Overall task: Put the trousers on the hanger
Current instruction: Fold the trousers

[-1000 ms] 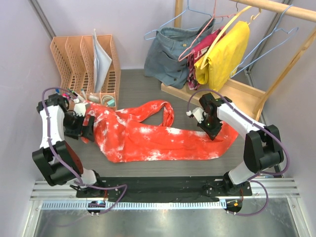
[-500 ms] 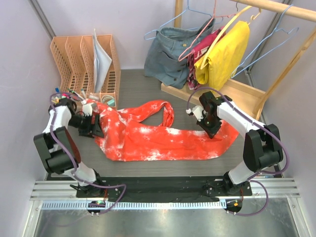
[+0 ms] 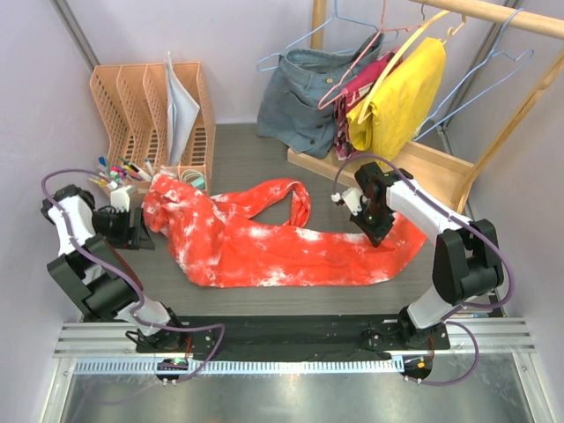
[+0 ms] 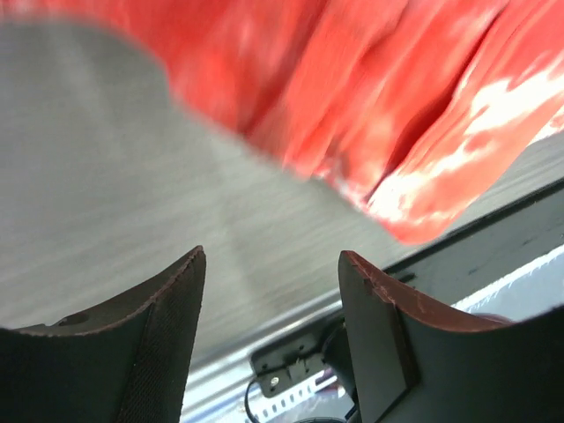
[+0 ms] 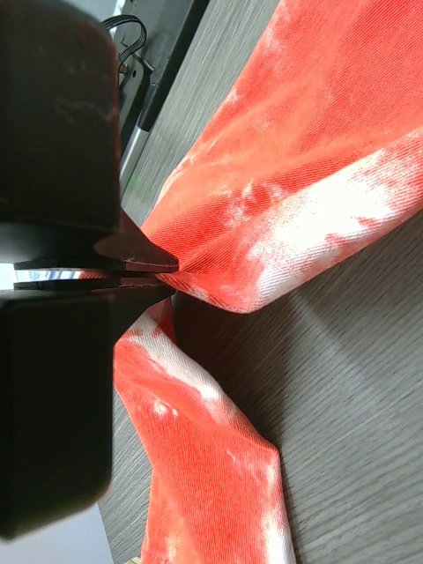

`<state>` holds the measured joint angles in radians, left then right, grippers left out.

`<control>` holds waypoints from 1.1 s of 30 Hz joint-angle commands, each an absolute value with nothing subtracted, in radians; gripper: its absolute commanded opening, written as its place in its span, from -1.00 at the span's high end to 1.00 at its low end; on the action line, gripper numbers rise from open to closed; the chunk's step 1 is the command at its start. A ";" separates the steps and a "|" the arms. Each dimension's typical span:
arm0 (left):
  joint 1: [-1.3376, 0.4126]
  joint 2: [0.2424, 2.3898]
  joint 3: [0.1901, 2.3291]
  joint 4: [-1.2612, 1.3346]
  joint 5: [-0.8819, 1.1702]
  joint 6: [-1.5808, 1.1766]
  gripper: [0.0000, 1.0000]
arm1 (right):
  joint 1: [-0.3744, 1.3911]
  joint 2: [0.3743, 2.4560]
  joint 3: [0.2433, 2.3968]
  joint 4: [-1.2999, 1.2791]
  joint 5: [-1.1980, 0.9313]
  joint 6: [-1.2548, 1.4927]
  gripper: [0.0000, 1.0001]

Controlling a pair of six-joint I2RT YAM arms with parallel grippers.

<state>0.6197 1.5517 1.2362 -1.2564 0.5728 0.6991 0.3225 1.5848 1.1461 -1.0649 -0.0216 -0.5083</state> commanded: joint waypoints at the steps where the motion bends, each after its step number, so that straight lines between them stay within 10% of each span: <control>1: 0.646 1.517 1.125 -1.360 0.566 0.825 -0.25 | 0.322 1.594 1.189 -1.069 -0.040 -0.492 0.97; 11: 0.448 1.644 1.103 -0.964 0.528 0.514 -0.37 | 0.322 1.595 1.180 -1.078 -0.018 -0.491 0.98; 21: 0.385 1.707 1.098 -0.868 0.406 0.454 0.20 | 0.322 1.594 1.181 -1.091 -0.009 -0.489 0.98; 33: 0.545 1.677 1.151 -0.974 0.511 0.535 0.15 | 0.322 1.594 1.169 -1.091 -0.018 -0.494 0.98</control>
<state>0.5407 1.6978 1.1313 -0.9863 0.4885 0.5201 0.3225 1.5974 1.1553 -1.0744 -0.0174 -0.4973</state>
